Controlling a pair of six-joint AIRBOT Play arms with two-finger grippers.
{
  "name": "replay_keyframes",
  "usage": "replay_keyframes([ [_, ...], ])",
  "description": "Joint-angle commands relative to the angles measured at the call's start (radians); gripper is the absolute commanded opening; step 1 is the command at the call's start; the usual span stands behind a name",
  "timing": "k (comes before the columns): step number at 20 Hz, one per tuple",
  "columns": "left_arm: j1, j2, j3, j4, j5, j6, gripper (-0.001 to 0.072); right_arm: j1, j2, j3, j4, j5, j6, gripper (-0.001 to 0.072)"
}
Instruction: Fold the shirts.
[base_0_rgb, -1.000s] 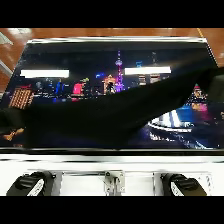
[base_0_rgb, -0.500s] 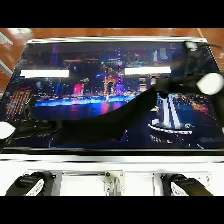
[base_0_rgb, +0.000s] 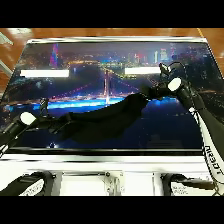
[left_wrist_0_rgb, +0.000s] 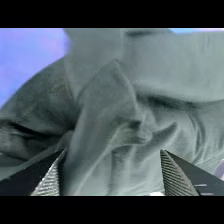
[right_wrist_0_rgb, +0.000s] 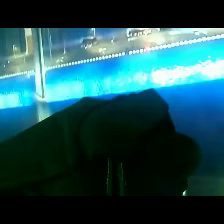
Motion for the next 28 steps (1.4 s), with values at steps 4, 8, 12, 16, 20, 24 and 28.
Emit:
replay_keyframes([
  [4, 0.264, 0.106, 0.208, 0.073, -0.404, 0.050, 0.0664, 0.000, -0.020, -0.001, 0.024, 0.118, -0.066, 0.0066],
  [8, 0.187, 0.192, 0.039, -0.002, -0.396, -0.021, 0.0677, 0.000, -0.020, -0.001, 0.023, 0.144, -0.092, 0.0067],
  [12, -0.047, 0.150, -0.183, -0.171, -0.124, -0.022, 0.0677, 0.000, -0.020, -0.001, 0.023, 0.153, -0.091, 0.0066],
  [16, -0.174, 0.062, -0.209, -0.172, -0.043, -0.023, 0.0676, 0.000, -0.020, -0.001, 0.023, 0.158, -0.091, 0.0067],
  [20, -0.248, -0.037, -0.209, -0.219, 0.126, -0.047, 0.0676, 0.000, -0.020, -0.001, 0.029, 0.163, -0.090, 0.0067],
  [24, -0.277, -0.088, -0.207, -0.235, 0.260, -0.049, 0.0641, 0.000, -0.020, -0.001, 0.042, 0.185, -0.091, 0.0070],
  [28, -0.276, -0.085, -0.176, -0.235, 0.251, -0.014, 0.0038, 0.000, -0.020, -0.001, 0.052, 0.209, -0.091, 0.0070],
])
